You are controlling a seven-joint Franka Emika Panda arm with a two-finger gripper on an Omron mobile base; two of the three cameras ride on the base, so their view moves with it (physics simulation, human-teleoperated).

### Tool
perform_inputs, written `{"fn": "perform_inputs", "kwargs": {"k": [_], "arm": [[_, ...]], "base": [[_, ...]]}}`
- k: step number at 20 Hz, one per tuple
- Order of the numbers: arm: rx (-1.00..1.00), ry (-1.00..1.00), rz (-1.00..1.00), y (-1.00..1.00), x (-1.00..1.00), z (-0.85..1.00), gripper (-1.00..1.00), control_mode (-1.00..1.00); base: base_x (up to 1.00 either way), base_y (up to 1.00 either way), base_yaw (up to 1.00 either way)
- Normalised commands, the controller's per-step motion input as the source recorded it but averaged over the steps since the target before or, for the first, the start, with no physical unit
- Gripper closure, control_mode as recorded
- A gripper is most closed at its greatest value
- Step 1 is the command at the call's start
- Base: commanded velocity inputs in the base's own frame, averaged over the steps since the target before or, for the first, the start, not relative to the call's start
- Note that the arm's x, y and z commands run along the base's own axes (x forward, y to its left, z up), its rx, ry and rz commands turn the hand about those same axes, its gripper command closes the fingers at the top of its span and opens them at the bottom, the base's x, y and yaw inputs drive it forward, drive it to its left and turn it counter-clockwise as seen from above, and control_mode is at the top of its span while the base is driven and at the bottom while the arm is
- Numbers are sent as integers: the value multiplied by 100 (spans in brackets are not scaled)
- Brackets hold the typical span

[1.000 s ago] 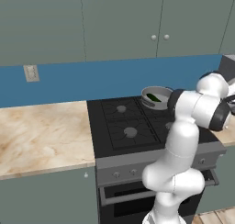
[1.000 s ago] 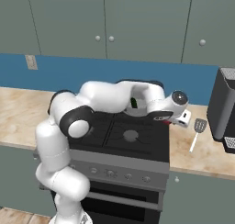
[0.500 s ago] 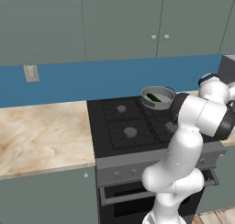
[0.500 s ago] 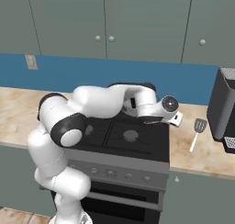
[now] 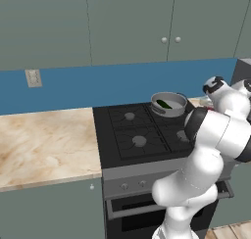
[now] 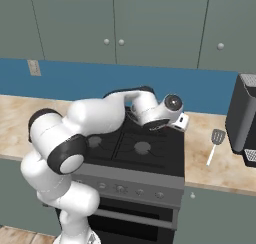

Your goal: Put the cucumber and bell pepper in the pot. Retrieve the spatula and lightly stir the vegetables in the pot.

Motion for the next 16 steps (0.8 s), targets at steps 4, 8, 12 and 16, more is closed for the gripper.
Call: {"fn": "perform_inputs", "kwargs": {"k": [4,8,12,16], "arm": [[0,13,0,52,23,0,100,-100],[0,-3,0,34,15,0,100,-100],[0,-6,0,18,0,0,100,-100],[0,0,0,26,6,4,100,-100]], "base": [[0,0,0],[0,0,0],[0,0,0],[0,0,0]]}}
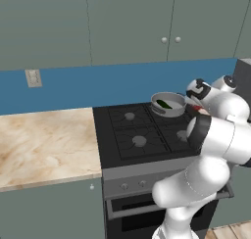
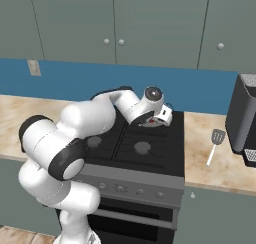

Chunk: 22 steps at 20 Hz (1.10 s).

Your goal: Put the cucumber and bell pepper in the pot. Retrieve the spatula and lightly stir the vegetables in the pot.

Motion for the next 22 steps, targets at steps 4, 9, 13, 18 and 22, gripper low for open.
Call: {"fn": "perform_inputs", "kwargs": {"k": [4,9,13,18,22], "arm": [[0,0,0,22,8,8,100,-100],[0,0,0,16,9,11,100,-100],[0,0,0,8,18,2,100,-100],[0,3,0,8,23,0,100,-100],[0,4,0,11,46,0,100,-100]], "base": [[0,0,0],[0,0,0],[0,0,0],[0,0,0],[0,0,0]]}}
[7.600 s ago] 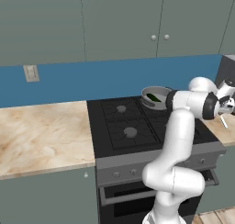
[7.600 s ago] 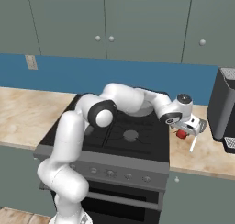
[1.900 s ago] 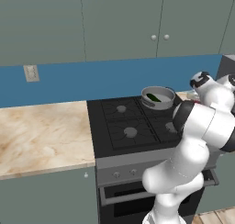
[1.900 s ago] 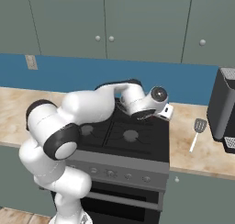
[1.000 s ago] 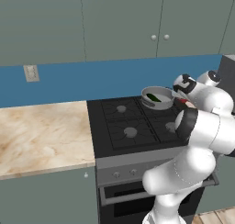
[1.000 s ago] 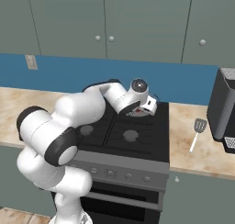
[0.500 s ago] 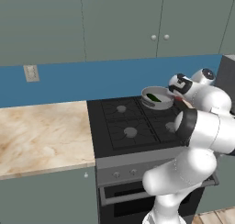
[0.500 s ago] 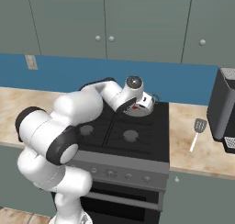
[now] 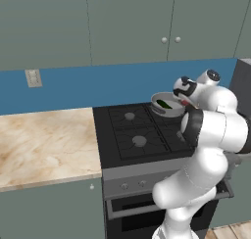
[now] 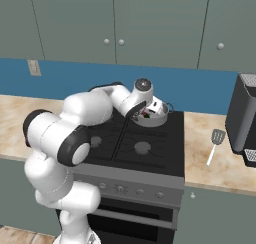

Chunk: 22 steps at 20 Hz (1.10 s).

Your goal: Put the cucumber and bell pepper in the pot. Retrieve the spatula and lightly stir the vegetables in the pot.

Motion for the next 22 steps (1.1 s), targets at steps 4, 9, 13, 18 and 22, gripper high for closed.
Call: {"fn": "perform_inputs", "kwargs": {"k": [4,9,13,18,22], "arm": [[0,4,0,6,47,0,100,-100],[0,3,0,3,41,-5,100,-100],[0,1,0,3,22,-7,100,-100],[0,2,0,5,22,-7,100,-100],[0,4,0,9,25,-18,100,-100]], "base": [[0,0,0],[0,0,0],[0,0,0],[0,0,0],[0,0,0]]}}
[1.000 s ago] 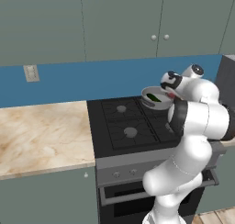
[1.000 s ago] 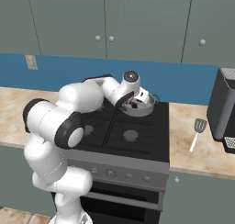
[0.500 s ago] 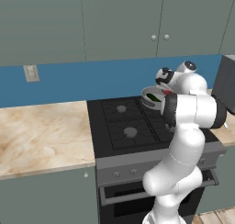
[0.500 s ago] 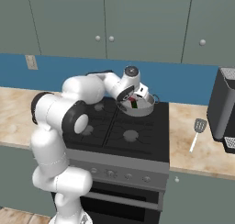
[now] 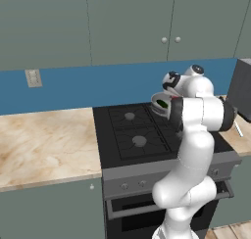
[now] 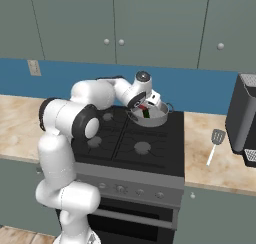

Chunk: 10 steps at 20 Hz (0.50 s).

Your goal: Put the cucumber and bell pepper in the pot. Retrieve the spatula and lightly stir the vegetables in the pot.

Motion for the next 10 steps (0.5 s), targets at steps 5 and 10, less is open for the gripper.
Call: {"fn": "perform_inputs", "kwargs": {"k": [5,10], "arm": [[0,6,0,5,23,-27,100,-100],[0,2,0,0,6,-18,100,-100]], "base": [[0,0,0],[0,0,0]]}}
